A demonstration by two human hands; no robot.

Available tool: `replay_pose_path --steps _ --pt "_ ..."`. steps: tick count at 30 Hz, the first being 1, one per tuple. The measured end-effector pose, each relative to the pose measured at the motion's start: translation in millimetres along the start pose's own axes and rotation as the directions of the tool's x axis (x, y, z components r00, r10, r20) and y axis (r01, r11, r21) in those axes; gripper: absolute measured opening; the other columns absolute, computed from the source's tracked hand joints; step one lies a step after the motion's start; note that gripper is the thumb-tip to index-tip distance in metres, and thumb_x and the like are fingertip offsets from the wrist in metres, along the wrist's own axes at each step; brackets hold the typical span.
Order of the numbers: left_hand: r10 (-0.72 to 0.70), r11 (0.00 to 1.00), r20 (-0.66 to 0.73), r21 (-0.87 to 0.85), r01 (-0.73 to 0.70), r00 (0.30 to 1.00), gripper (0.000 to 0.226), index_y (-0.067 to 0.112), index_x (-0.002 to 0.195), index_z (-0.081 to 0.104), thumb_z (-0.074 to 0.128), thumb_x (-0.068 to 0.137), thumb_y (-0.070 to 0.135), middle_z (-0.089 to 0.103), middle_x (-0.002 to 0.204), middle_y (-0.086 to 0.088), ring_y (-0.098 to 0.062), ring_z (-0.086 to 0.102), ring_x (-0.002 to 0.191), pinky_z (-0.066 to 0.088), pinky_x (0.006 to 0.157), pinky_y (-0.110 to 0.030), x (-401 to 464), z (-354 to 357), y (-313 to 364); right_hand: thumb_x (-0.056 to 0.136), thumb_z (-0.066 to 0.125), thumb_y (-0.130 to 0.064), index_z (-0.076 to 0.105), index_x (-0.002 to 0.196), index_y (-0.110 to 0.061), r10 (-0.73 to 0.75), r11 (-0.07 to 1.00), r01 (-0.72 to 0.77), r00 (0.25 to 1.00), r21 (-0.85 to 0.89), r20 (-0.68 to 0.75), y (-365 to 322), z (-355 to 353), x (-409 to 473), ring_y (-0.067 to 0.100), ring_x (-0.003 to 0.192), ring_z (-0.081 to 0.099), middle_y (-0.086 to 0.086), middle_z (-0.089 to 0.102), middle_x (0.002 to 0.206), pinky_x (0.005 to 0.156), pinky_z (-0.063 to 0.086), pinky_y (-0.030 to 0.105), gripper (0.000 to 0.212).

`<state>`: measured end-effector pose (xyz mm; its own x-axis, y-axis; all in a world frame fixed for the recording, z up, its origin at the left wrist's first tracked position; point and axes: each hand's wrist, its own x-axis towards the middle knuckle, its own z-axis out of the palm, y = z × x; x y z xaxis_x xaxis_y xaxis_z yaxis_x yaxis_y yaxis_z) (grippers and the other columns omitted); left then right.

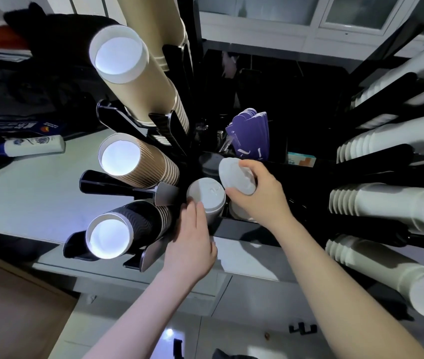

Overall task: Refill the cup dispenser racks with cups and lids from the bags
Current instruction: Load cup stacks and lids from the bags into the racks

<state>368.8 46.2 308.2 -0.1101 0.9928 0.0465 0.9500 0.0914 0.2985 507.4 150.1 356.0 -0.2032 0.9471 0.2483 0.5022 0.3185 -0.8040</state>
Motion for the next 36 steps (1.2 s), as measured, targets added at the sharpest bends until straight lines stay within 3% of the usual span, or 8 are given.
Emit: replay_pose_path --steps 4,11,15,20,24,28,32,36 --pt "0.047 0.999 0.009 -0.017 -0.047 0.999 0.081 0.014 0.150 -0.002 0.051 0.090 0.026 -0.014 0.158 -0.004 -0.022 0.000 0.144 0.037 0.107 -0.038 9.0 -0.5 0.8 0.072 0.075 -0.041 0.054 0.123 -0.030 0.022 0.979 -0.020 1.000 -0.201 0.008 20.3 -16.3 -6.5 0.017 0.116 0.046 -0.014 0.055 0.121 0.095 0.039 0.032 0.056" --pt "0.092 0.984 0.059 0.145 -0.099 0.994 0.081 0.016 0.150 0.009 0.058 0.086 0.027 -0.003 0.159 -0.012 -0.030 0.014 0.143 0.024 0.109 -0.042 39.3 4.2 0.5 0.076 0.066 -0.058 0.054 0.123 -0.031 0.049 0.769 0.041 0.991 -0.638 0.122 45.5 -4.3 -11.7 0.022 0.130 0.030 -0.003 0.043 0.143 0.096 0.023 0.039 0.055" --pt "0.078 0.982 0.069 0.169 -0.088 0.995 0.077 0.018 0.149 0.014 0.057 0.086 0.025 0.003 0.159 -0.010 -0.027 0.018 0.143 0.018 0.113 -0.044 42.4 7.4 -2.0 0.081 0.062 -0.058 0.064 0.115 -0.029 0.071 0.773 0.028 0.989 -0.633 0.131 54.6 0.2 -14.3 0.015 0.139 0.020 -0.002 0.034 0.152 0.103 0.019 0.039 0.044" --pt "0.082 0.987 0.063 0.136 -0.090 0.995 0.075 0.018 0.146 0.019 0.061 0.084 0.027 0.008 0.157 -0.009 -0.029 0.026 0.138 0.024 0.109 -0.043 41.8 3.2 -0.2 0.094 0.044 -0.051 0.064 0.118 -0.041 0.070 0.748 0.086 0.976 -0.659 0.208 53.9 -3.7 -17.1 0.014 0.129 0.027 -0.011 0.042 0.141 0.099 0.015 0.039 0.033" --pt "0.080 0.990 0.048 0.114 -0.085 0.996 0.079 0.015 0.147 0.016 0.060 0.083 0.031 0.008 0.156 -0.010 -0.030 0.027 0.137 0.031 0.104 -0.043 39.7 -0.6 5.2 0.098 0.039 -0.045 0.051 0.134 -0.036 0.063 0.733 0.097 0.976 -0.673 0.210 51.6 -3.7 -27.6 0.014 0.143 0.015 -0.008 0.033 0.153 0.111 0.003 0.046 0.039" --pt "0.148 0.983 -0.039 0.116 -0.142 0.988 0.080 0.014 0.146 0.017 0.059 0.079 0.026 0.010 0.155 -0.012 -0.031 0.017 0.140 0.034 0.100 -0.038 35.2 -5.4 11.3 0.100 0.036 -0.032 0.034 0.147 -0.027 0.033 0.781 -0.028 0.999 -0.624 -0.003 62.6 -17.7 -52.0 0.015 0.148 0.005 -0.004 0.021 0.159 0.116 0.002 0.047 0.048" --pt "0.204 0.978 -0.050 0.048 -0.202 0.978 0.079 0.012 0.150 0.016 0.054 0.082 0.021 0.009 0.157 -0.012 -0.030 0.008 0.145 0.024 0.112 -0.044 32.1 -4.7 21.6 0.100 0.023 -0.040 0.007 0.154 -0.022 0.153 0.674 -0.108 0.988 -0.731 -0.005 77.6 -30.4 -63.3 0.018 0.148 -0.004 0.002 0.007 0.162 0.114 -0.005 0.057 0.059" --pt "0.239 0.971 -0.042 -0.011 -0.239 0.970 0.076 0.012 0.152 0.015 0.053 0.086 0.020 0.009 0.159 -0.011 -0.028 0.007 0.146 0.016 0.115 -0.044 27.0 -2.0 28.5 0.095 0.014 -0.057 0.003 0.154 -0.015 0.288 0.543 -0.157 0.958 -0.825 0.008 84.9 -26.9 -79.4 0.021 0.148 -0.008 0.006 -0.002 0.162 0.111 -0.014 0.058 0.073"
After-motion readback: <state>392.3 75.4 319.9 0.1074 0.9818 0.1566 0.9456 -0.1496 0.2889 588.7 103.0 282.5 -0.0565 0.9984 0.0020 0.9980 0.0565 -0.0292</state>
